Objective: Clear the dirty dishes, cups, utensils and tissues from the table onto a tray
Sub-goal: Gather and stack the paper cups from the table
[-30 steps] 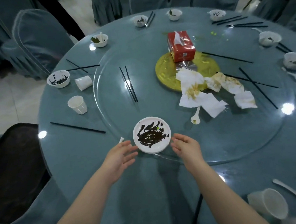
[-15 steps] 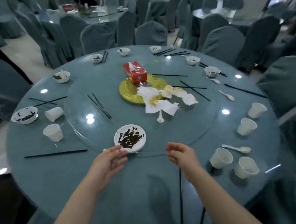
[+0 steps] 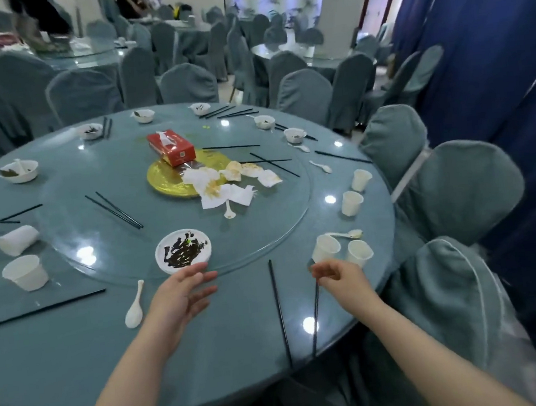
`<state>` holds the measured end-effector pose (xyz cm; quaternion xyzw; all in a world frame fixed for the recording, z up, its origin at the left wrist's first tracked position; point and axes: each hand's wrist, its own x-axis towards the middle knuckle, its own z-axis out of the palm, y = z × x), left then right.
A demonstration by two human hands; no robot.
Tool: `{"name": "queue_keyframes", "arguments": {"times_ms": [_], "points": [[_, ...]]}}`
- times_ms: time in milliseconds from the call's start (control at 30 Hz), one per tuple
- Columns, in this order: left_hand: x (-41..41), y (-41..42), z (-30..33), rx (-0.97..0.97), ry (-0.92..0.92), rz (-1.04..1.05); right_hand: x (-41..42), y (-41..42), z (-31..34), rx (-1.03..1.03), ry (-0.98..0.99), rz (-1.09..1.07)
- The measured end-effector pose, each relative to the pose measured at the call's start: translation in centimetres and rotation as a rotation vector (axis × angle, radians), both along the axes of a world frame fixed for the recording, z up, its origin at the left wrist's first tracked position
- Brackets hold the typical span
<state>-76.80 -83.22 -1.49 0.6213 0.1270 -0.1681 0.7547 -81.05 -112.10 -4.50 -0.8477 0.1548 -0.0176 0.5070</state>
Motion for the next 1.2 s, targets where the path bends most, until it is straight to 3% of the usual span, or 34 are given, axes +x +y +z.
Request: {"name": "queue_keyframes", "arguments": {"times_ms": [300,667,1000,1067,1200], "points": [[-0.1,-4.0,0.9,0.005,-0.066,-0.061,-1.6,-5.3,-0.8,-0.066,0.030,-0.099],[3.1,-12.0,-0.2,0.049,-0.031,-0.019,4.1,-16.3,-5.6,-0.290,0.179,-0.187],[4.7,-18.5,-3.0,0.059,0.074,0.088,9.6,-18.3,-9.5,-0.289,0.299,0.054],[4.8,-19.3,-3.4,0.067,0.090,0.093,10.2,-18.4,-9.2,-0.270,0.235,0.005],[5.2,-20.2,-4.2,0.077,0.114,0.113,11.5,-17.4,-6.8,0.004,-0.104,-0.117]]}}
